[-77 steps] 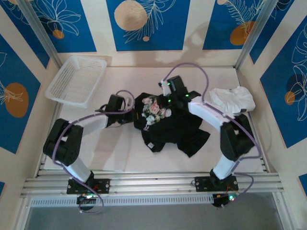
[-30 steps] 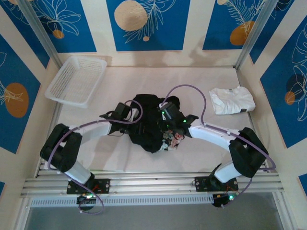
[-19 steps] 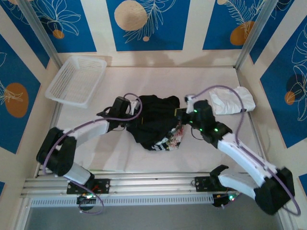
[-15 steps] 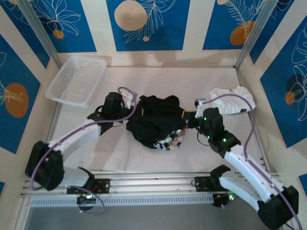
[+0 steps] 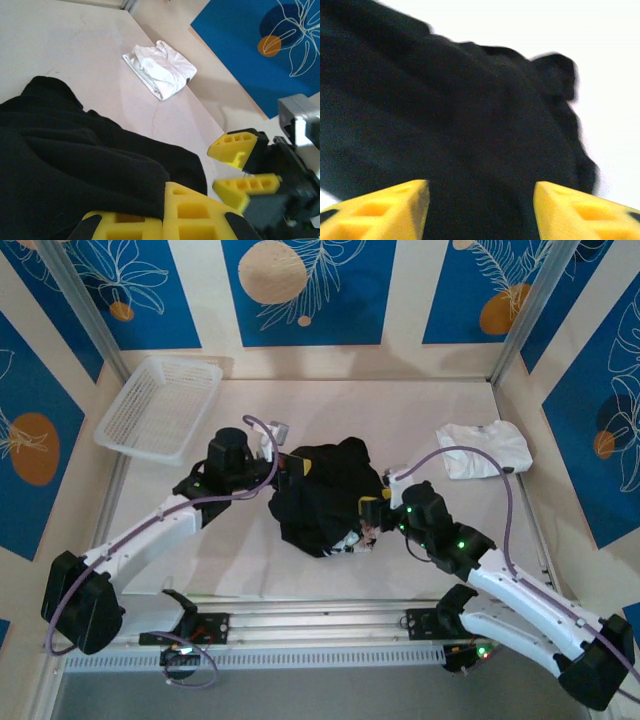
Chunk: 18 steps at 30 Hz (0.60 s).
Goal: Fold the inside-out t-shirt
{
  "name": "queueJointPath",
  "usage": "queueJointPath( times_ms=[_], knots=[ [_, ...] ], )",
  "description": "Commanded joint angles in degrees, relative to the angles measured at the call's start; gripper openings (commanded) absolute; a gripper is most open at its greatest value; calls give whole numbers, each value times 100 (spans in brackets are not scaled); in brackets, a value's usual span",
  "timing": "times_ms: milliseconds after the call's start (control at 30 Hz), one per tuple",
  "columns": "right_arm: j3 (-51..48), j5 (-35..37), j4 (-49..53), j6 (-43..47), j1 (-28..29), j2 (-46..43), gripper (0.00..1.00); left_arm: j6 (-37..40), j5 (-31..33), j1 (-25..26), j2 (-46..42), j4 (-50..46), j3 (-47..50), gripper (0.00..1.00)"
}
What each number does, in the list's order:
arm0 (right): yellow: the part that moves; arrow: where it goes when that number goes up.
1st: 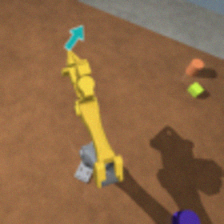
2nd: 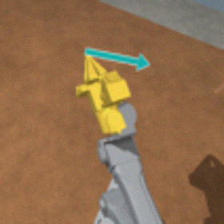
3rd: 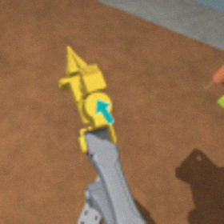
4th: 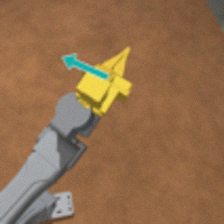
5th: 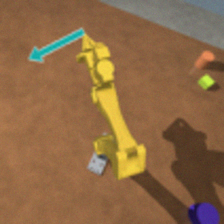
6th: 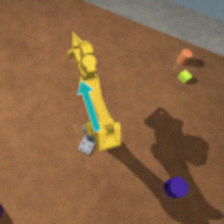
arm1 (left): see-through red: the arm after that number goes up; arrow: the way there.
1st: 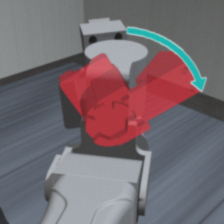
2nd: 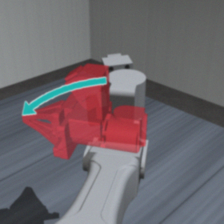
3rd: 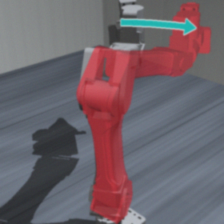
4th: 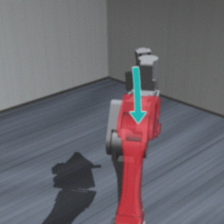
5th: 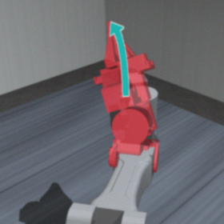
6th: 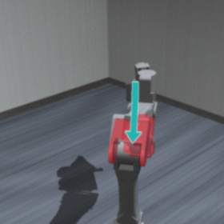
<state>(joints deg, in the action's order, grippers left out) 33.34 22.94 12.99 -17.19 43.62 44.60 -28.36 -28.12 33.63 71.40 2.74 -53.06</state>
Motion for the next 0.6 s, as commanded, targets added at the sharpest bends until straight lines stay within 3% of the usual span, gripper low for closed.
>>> queueJointPath(
  times_ms=[0,100,200,567],
  knots=[
    [5,244,-579,673,747,189,66,190,218,154,-131,-498,-466,0],
    [-166,895,-1145,944,1621,372,67,185,384,198,-83,-713,-614,0],
    [-220,1425,-1573,1028,2137,709,67,182,521,222,-25,-890,-721,0],
    [418,2385,-2609,345,2032,2826,68,67,760,242,19,-1150,-889,0]
  ],
)
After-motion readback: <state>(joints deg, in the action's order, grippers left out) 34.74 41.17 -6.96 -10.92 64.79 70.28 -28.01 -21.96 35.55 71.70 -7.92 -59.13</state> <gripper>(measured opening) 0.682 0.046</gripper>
